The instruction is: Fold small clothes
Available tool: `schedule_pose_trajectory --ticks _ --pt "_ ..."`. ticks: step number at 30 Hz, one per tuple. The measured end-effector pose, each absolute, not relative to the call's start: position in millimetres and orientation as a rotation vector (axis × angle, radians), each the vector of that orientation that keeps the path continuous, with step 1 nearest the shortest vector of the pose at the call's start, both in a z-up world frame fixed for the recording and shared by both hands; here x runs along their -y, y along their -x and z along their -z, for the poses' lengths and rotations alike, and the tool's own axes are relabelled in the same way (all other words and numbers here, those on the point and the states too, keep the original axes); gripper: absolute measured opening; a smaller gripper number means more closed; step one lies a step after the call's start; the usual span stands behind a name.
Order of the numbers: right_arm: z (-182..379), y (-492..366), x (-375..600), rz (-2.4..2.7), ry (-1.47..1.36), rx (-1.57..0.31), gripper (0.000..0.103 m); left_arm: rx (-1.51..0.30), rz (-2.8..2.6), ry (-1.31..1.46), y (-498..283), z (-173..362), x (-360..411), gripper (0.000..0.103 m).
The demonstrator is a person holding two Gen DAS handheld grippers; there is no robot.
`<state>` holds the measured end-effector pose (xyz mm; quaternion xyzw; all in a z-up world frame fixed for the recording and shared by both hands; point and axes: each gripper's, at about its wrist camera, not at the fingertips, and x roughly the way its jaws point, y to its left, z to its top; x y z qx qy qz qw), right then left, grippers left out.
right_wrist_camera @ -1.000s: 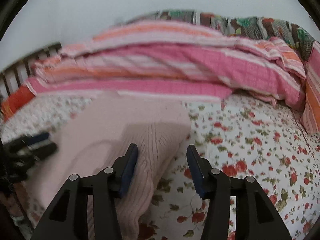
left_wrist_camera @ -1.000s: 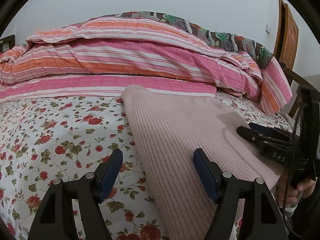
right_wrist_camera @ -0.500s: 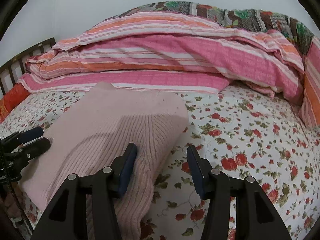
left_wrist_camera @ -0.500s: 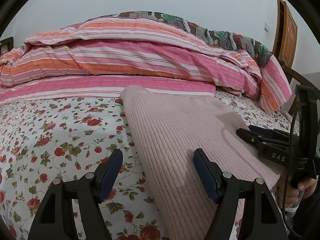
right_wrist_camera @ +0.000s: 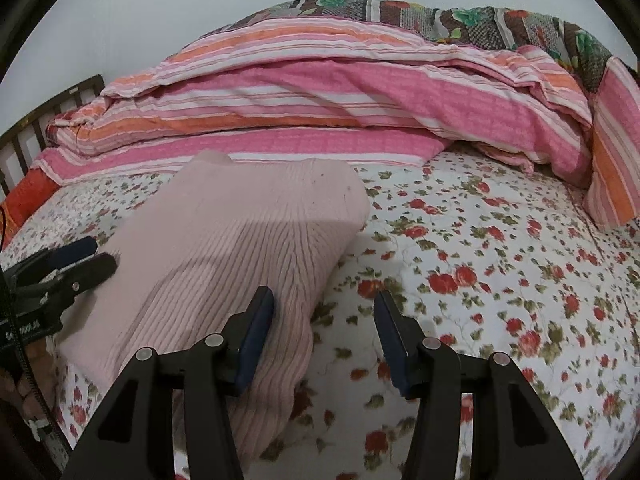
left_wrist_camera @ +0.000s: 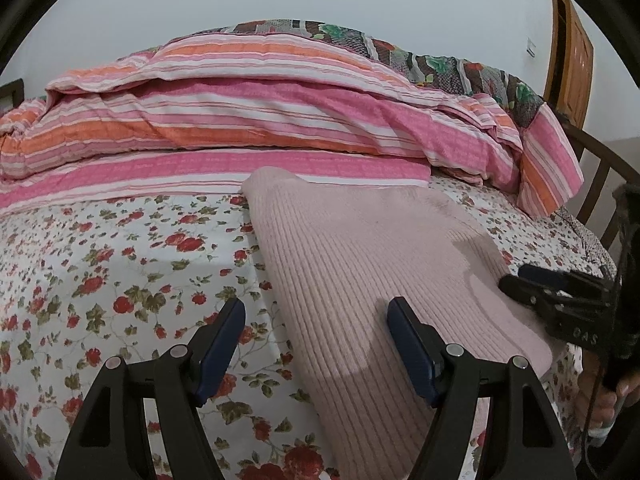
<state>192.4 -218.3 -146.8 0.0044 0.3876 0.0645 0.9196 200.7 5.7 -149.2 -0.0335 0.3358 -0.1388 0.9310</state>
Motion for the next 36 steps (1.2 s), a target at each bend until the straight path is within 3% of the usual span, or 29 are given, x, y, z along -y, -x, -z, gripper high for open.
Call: schedule_pose_trajectory --ticks 11,17,22,26,29,31,36 --pt "118 -138 239 -0.107 -0.043 -0.809 0.050 -0.766 0.367 0.105 -185 155 6 0.072" --pt "82 -111 249 -0.087 -0.045 -0.777 0.053 -0.765 0.346 0.074 -150 121 4 0.071" --pt "53 -92 249 -0.071 -0.061 -0.752 0.065 -0.737 0.328 0.070 -120 67 -13 0.072" --pt "36 -75 246 -0.035 -0.059 -0.746 0.070 -0.695 0.267 0.032 -99 42 -15 0.072" --pt "28 -62 245 -0.013 -0.040 -0.747 0.072 -0.689 0.218 0.041 -89 34 -12 0.079" --pt "25 -51 246 -0.005 -0.046 -0.748 0.087 -0.697 0.203 0.062 -81 32 -10 0.084" --pt "17 -23 245 0.021 -0.033 -0.699 0.103 -0.697 0.140 0.035 -55 28 -1 0.087"
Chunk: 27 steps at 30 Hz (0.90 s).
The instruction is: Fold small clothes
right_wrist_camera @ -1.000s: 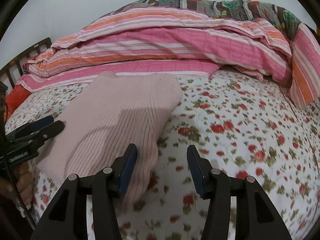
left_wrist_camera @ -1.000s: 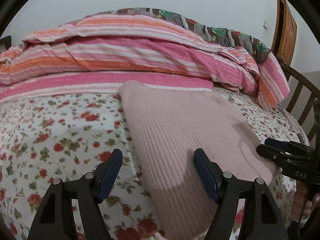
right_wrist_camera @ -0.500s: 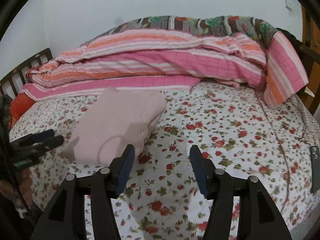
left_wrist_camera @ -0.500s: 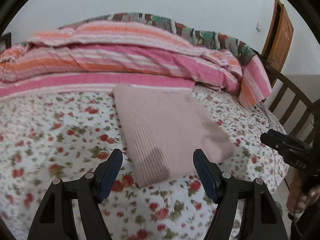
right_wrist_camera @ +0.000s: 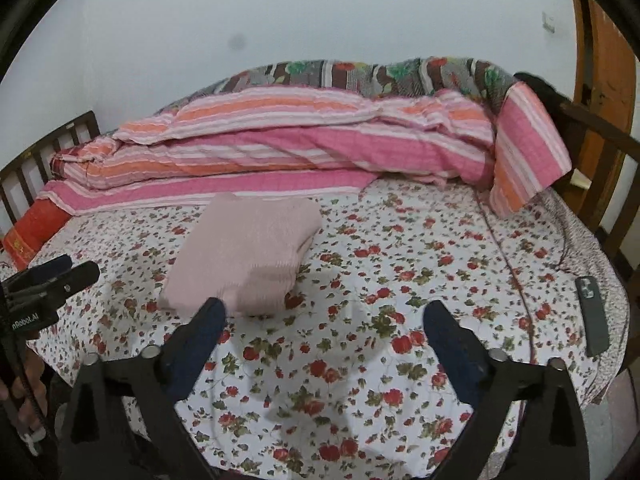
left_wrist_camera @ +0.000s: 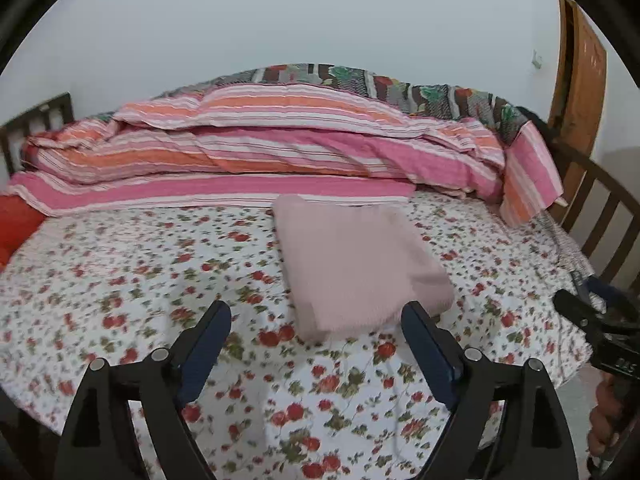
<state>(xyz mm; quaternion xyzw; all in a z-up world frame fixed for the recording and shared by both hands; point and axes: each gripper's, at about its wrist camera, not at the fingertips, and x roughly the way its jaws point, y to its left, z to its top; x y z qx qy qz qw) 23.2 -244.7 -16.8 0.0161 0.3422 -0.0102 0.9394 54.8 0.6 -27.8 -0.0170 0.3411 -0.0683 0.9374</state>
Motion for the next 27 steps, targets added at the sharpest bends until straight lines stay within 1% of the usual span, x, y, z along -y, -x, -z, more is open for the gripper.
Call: schedule_pose_trajectory --ticks 9,27 --pt "7 6 249 0.054 -0.056 -0.676 0.103 -0.649 0.099 -0.008 -18 12 16 0.087" --pt "3 17 248 0.075 -0.056 -0.657 0.103 -0.623 0.101 0.016 -4 -4 23 0.087"
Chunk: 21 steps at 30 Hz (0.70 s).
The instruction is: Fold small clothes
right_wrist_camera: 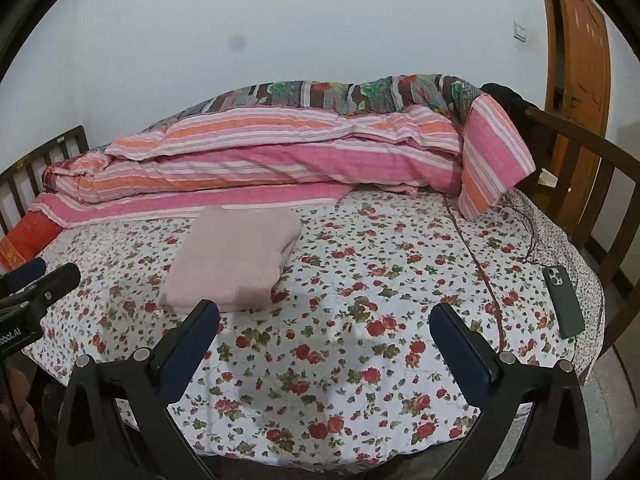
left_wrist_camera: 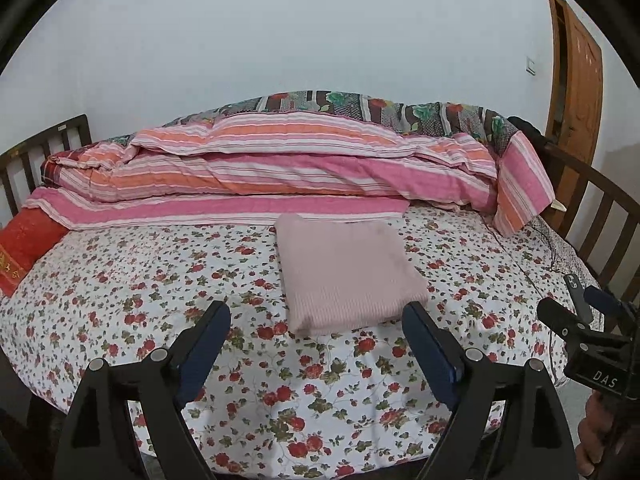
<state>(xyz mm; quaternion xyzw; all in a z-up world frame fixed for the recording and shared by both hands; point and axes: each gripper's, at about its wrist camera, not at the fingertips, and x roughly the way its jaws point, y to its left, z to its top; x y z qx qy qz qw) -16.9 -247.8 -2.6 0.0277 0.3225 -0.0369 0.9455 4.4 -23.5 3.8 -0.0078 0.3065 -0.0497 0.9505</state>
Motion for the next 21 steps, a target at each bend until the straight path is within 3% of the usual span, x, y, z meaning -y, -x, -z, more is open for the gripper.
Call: schedule_pose_trajectory --ticks 21 --pt "4.6 18.2 243.5 0.069 -0.057 -0.664 0.103 -0.622 0.093 0.014 -2.1 -4.0 22.9 0.087"
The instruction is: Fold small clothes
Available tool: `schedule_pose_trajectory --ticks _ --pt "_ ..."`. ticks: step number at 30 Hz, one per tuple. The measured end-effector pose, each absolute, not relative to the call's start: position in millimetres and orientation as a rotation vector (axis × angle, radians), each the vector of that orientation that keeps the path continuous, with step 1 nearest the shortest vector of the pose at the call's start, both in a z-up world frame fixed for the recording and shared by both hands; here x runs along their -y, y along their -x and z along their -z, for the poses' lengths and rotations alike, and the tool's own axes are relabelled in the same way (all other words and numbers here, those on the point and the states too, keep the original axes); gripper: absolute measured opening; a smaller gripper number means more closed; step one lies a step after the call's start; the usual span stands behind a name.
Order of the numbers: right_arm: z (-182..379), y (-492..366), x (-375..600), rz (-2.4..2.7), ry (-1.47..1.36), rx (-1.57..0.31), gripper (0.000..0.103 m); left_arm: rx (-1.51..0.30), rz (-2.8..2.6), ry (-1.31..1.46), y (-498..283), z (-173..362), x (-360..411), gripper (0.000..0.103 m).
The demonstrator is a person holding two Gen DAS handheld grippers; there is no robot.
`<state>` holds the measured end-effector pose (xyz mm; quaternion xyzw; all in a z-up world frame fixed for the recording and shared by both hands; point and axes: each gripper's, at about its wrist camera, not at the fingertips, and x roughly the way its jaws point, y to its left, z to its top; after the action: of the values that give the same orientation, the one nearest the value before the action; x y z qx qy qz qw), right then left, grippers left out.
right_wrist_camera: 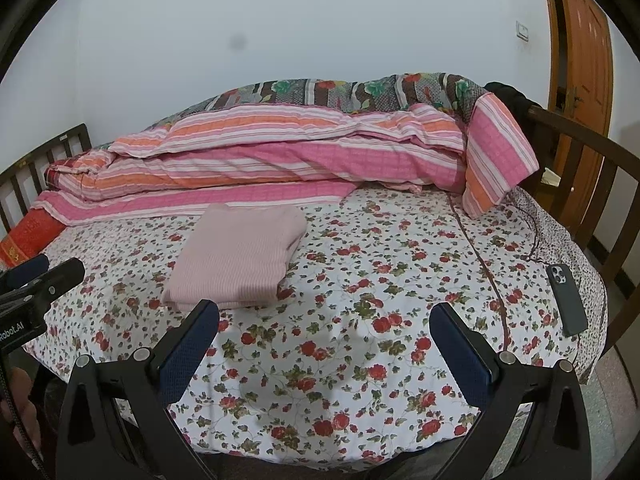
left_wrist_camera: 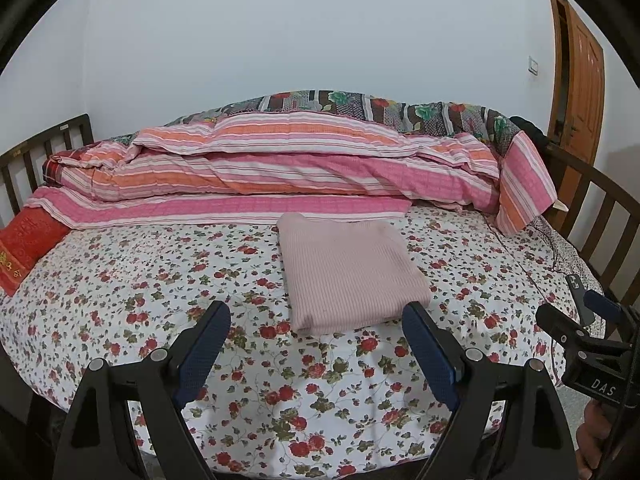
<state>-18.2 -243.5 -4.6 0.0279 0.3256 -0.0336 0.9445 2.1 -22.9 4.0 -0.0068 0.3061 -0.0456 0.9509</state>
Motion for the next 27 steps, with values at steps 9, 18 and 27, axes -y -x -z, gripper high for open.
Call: schedule_pose_trajectory --ticks 9,18,27 --pt "4.4 17.8 246.0 0.064 -0.055 -0.662 0.103 -0.623 0.094 0.015 -2.7 -4.0 22.2 0.087" --pt "4.7 19.7 245.1 0.073 -0.058 -0.662 0.103 -0.623 0.092 0.017 -2.0 -4.3 23.4 0.087" --pt "4.4 20.1 245.1 0.073 -0.062 -0.661 0.103 -0.620 0.092 0.016 -1.2 -4.5 25.6 0.087"
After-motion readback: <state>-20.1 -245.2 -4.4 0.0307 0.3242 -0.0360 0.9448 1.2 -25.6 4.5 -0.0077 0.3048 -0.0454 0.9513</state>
